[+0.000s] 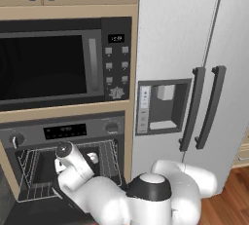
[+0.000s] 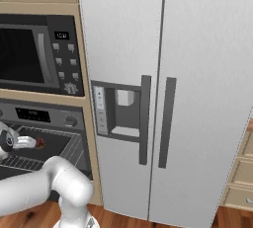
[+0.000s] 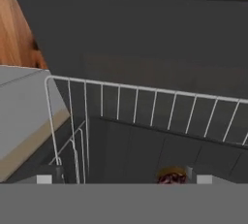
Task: Take the baked cake out of the oven and place it on the plate for cooling. Then close the oven door.
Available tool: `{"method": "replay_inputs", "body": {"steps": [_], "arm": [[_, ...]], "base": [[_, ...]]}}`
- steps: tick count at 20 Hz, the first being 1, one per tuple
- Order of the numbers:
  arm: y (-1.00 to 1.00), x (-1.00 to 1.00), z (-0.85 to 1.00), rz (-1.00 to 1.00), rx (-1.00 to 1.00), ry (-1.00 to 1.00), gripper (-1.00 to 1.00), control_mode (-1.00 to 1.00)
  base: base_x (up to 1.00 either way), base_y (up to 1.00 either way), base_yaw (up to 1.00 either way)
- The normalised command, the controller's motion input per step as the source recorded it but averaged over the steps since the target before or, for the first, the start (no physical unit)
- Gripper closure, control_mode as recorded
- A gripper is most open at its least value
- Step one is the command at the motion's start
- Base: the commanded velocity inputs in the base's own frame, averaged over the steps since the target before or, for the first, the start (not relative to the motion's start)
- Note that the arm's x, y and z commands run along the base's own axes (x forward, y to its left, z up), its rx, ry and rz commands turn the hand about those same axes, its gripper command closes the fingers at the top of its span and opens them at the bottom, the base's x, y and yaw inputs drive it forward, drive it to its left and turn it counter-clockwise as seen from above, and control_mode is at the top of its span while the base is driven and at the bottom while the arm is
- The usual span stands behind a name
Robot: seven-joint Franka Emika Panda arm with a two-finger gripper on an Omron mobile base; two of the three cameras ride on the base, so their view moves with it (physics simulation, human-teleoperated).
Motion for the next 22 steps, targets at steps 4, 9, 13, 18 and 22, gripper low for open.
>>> {"method": "replay_inputs", "body": {"steps": [4,9,13,18,22], "arm": [[-0.01,-0.06,0.00,0.00,0.00,-0.13,-1.00,-1.00],[-0.04,-0.04,0.00,-0.02,0.07,-0.12,-1.00,-1.00],[-0.08,0.02,0.04,-0.05,0.11,-0.01,-1.00,-1.00],[-0.16,0.00,0.04,-0.01,0.10,-0.02,-1.00,-1.00],[-0.04,0.00,0.01,0.00,0.03,-0.02,-1.00,-1.00]], "base": [[0.00,0.00,0.00],[0.00,0.00,0.00],[0.00,0.00,0.00],[0.00,0.00,0.00],[0.00,0.00,0.00]]}}
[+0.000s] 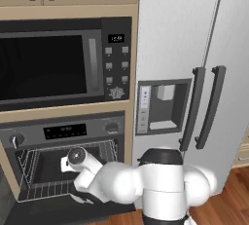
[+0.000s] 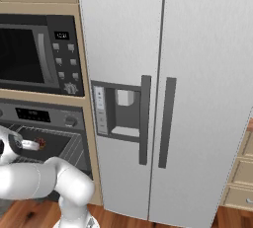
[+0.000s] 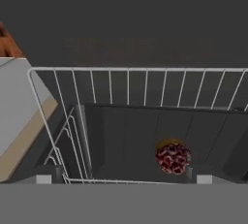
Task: Take the baked cake out of the oven and place it on the plate for cooling. Then close the oven door.
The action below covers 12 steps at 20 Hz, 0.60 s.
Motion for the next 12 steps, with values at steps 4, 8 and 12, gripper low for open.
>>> {"method": "replay_inputs", "body": {"steps": [4,8,12], "arm": [[0.00,0.07,0.15,0.00,0.00,0.00,-1.00,-1.00],[0.00,0.07,0.23,0.00,0.00,0.04,-1.00,-1.00],[0.01,0.00,0.11,0.00,0.00,0.03,-1.00,-1.00]], "base": [[0.00,0.00,0.00],[0.00,0.00,0.00],[0.00,0.00,0.00]]}}
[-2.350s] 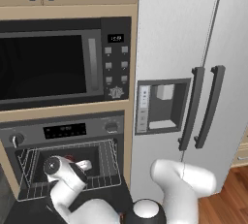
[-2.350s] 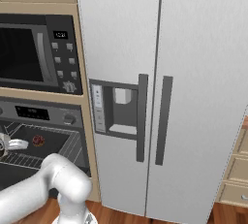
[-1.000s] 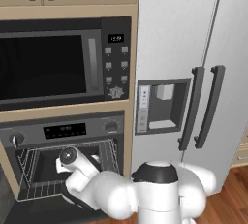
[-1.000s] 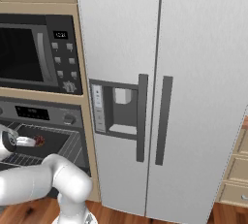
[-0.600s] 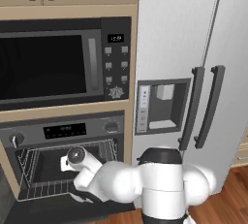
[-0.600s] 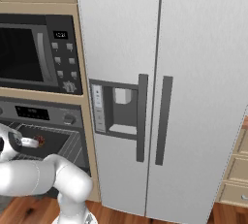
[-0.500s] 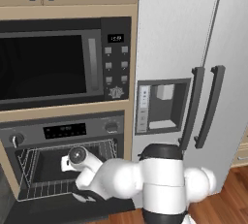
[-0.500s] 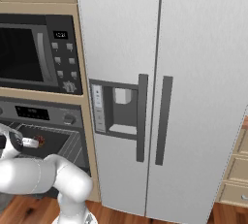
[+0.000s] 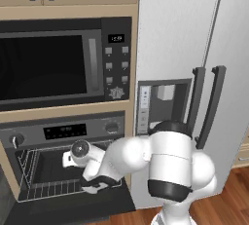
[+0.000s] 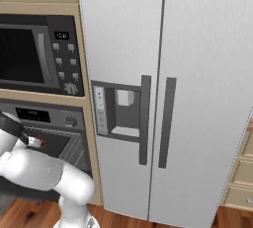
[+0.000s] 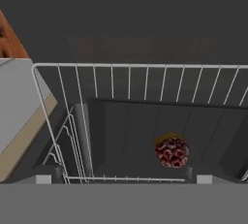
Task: Take the baked cake out of the oven and place it on the plate for cooling. Then close the oven door.
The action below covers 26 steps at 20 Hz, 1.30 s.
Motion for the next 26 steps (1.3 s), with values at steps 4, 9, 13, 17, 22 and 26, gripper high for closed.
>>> {"method": "replay_inputs", "body": {"steps": [4,9,13,17,22,26], "arm": [[0.02,0.00,0.01,0.00,0.00,0.02,-1.00,-1.00],[0.03,0.00,0.00,0.00,0.00,0.00,-1.00,-1.00],[0.13,0.00,0.00,0.00,0.00,0.00,-1.00,-1.00],[0.14,0.01,0.00,0.00,0.00,0.00,-1.00,-1.00],[0.13,0.02,-0.01,0.00,0.00,0.01,-1.00,-1.00],[0.16,0.10,-0.06,0.00,0.00,0.04,-1.00,-1.00]], "base": [[0.00,0.00,0.00],[0.00,0.00,0.00],[0.00,0.00,0.00],[0.00,0.00,0.00],[0.00,0.00,0.00],[0.00,0.00,0.00]]}}
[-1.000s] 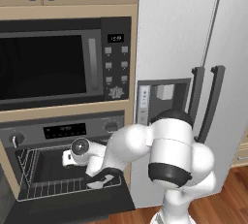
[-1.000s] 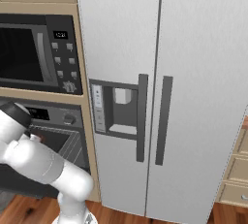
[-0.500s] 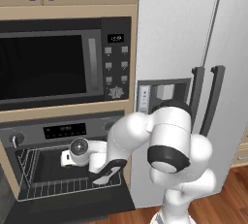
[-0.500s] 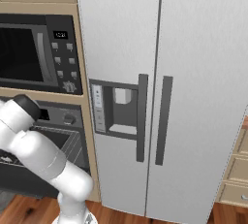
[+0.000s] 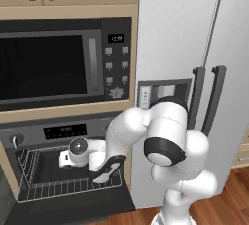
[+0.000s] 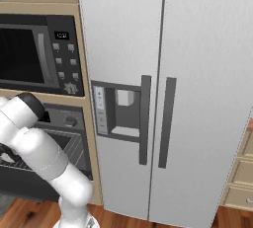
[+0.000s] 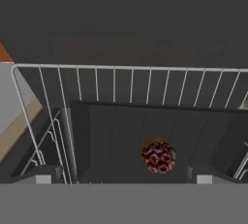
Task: Take the baked cake out of the oven and place it on the plate for cooling. Then close the oven door.
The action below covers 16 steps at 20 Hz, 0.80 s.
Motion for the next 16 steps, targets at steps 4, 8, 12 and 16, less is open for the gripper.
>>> {"method": "replay_inputs", "body": {"steps": [4,8,12,16], "arm": [[0.08,0.18,-0.15,0.00,0.00,0.04,-1.00,-1.00],[0.14,0.12,-0.15,0.00,0.00,0.03,-1.00,-1.00],[0.18,0.08,-0.13,0.00,0.00,0.05,-1.00,-1.00],[0.19,0.06,-0.16,0.00,0.00,0.01,-1.00,-1.00]], "base": [[0.00,0.00,0.00],[0.00,0.00,0.00],[0.00,0.00,0.00],[0.00,0.00,0.00]]}}
